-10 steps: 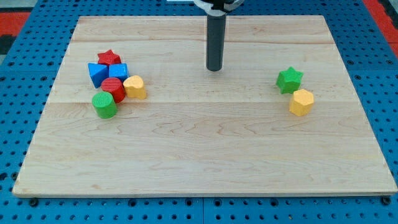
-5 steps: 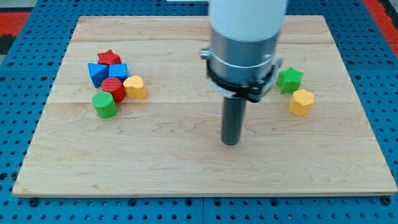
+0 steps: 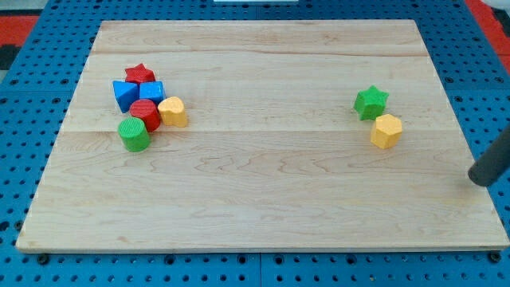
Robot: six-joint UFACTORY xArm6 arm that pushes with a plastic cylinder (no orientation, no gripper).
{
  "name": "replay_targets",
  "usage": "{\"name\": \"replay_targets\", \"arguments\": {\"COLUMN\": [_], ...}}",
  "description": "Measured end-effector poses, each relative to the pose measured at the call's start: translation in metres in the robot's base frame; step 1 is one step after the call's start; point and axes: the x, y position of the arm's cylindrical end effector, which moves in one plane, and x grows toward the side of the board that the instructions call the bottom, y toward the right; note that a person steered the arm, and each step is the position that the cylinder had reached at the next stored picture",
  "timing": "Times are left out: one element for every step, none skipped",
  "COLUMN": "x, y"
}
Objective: Push green star towards center
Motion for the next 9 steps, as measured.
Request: {"name": "replay_targets", "arguments": {"x": [-0.049,-0.068,-0.084,-0.107,-0.115,-0.131,-0.162,-0.175,-0.164], "y": [-0.024,-0.027,-0.046,-0.083,-0.112,-0.144,-0.196,-0.220,-0.210]}}
